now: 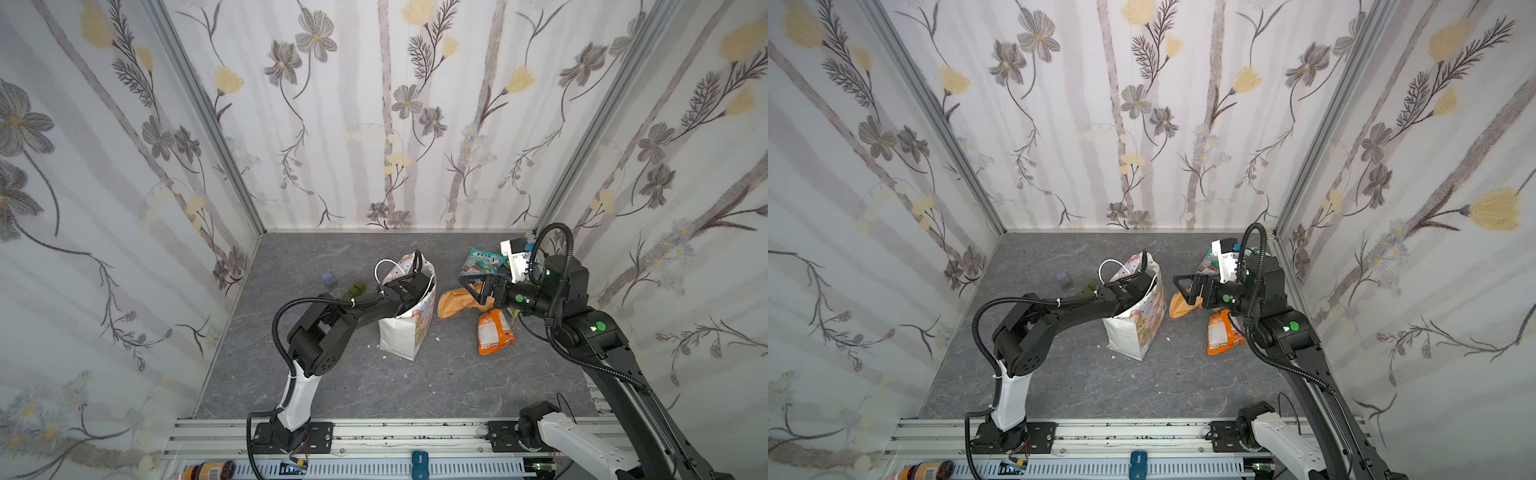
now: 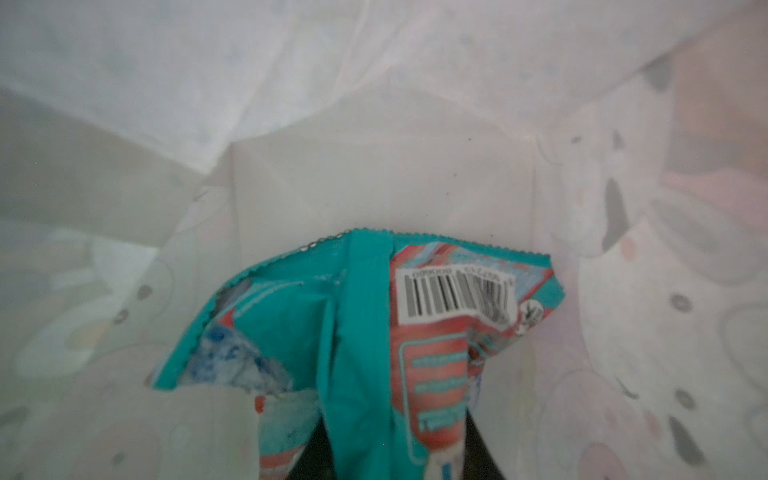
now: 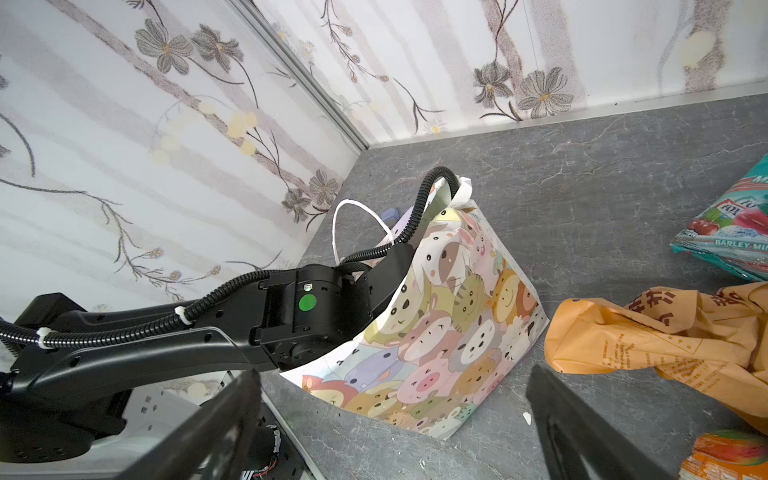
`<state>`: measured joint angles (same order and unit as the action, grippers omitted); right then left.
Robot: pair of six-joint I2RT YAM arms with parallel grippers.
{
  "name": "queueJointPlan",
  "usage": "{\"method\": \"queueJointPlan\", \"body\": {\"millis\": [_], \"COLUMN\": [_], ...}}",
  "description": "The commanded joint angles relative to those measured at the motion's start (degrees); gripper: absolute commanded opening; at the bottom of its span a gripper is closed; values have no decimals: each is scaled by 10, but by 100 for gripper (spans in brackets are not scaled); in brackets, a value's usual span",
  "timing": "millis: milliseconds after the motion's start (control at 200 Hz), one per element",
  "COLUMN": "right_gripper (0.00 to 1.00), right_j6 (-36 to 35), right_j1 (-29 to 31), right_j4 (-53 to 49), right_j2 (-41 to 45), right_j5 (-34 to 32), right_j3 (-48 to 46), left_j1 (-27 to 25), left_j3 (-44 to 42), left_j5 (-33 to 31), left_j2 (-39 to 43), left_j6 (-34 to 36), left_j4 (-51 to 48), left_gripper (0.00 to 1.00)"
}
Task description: Take the snacks out of the paper bag
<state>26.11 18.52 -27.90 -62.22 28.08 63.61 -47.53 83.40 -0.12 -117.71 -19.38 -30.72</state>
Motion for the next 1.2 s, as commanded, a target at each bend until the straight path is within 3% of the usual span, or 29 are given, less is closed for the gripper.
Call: {"method": "queueJointPlan", "body": {"millis": [0,105,654,1194], "right_gripper": [100,100,100,100], "right_j6": [2,9,39,28], "right_j1": [0,2,49,53], "right_j4": [11,14,73,68], "right_j2": [-3,-9,-92,-162], "right_j5": [-9,-13,-47,-81], "right_j3": [-3,-5,-21,-45], "left_j1": [0,0,0,-4], "left_j3": [-5,15,42,75], "left_j5": [24,24,18,10], "left_j2": [-1,9,65,135], "left_j6": [-4,-3,3,13], "left_j4": [-50,-56,-79,-113], "left_gripper": [11,0,0,0]}}
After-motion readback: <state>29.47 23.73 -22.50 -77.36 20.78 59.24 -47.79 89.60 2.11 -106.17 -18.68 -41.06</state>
